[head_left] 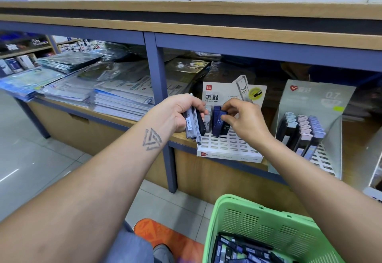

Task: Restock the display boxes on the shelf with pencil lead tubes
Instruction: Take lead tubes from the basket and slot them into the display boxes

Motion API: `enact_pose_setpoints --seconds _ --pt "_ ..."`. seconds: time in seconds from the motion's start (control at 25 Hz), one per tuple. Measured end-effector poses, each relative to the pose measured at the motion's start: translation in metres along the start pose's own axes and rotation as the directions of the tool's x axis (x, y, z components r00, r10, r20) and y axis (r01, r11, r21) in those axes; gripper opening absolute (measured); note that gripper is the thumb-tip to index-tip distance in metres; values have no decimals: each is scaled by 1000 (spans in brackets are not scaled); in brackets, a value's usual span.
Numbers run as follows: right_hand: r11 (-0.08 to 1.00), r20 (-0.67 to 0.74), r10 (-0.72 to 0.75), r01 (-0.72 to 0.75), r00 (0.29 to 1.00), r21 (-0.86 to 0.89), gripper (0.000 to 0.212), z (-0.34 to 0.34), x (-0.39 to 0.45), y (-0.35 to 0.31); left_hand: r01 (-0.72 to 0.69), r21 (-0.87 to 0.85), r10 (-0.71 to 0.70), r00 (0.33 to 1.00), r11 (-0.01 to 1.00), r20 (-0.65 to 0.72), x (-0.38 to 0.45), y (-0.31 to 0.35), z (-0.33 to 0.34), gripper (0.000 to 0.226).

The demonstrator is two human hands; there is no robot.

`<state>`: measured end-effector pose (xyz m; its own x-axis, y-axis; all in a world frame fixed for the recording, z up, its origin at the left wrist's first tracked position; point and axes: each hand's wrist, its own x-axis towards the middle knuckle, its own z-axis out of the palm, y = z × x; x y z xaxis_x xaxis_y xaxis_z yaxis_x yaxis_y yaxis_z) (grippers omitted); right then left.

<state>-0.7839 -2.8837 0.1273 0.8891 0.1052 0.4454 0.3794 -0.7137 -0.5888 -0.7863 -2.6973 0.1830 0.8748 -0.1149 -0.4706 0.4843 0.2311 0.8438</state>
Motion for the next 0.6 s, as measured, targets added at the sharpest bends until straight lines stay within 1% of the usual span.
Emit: enact_pose_setpoints --seconds 0.16,0.36,0.48,0.6 --pt "999 -28 -16 14 999 -52 17 8 2 0 -1 4 1 1000 1000 -7 0 1 -1 23" --pt "998 -15 -1 0 1000 -64 11 11 6 2 -12 17 13 1000 1000 -14 -1 1 -1 31" --pt "1000 29 8 -8 1000 -20 11 9 5 4 -13 26 14 1000 1000 -16 -1 1 -2 31" --pt "999 67 0 3 998 -37 11 10 4 5 -8 33 9 1000 999 -17 0 1 -2 30"
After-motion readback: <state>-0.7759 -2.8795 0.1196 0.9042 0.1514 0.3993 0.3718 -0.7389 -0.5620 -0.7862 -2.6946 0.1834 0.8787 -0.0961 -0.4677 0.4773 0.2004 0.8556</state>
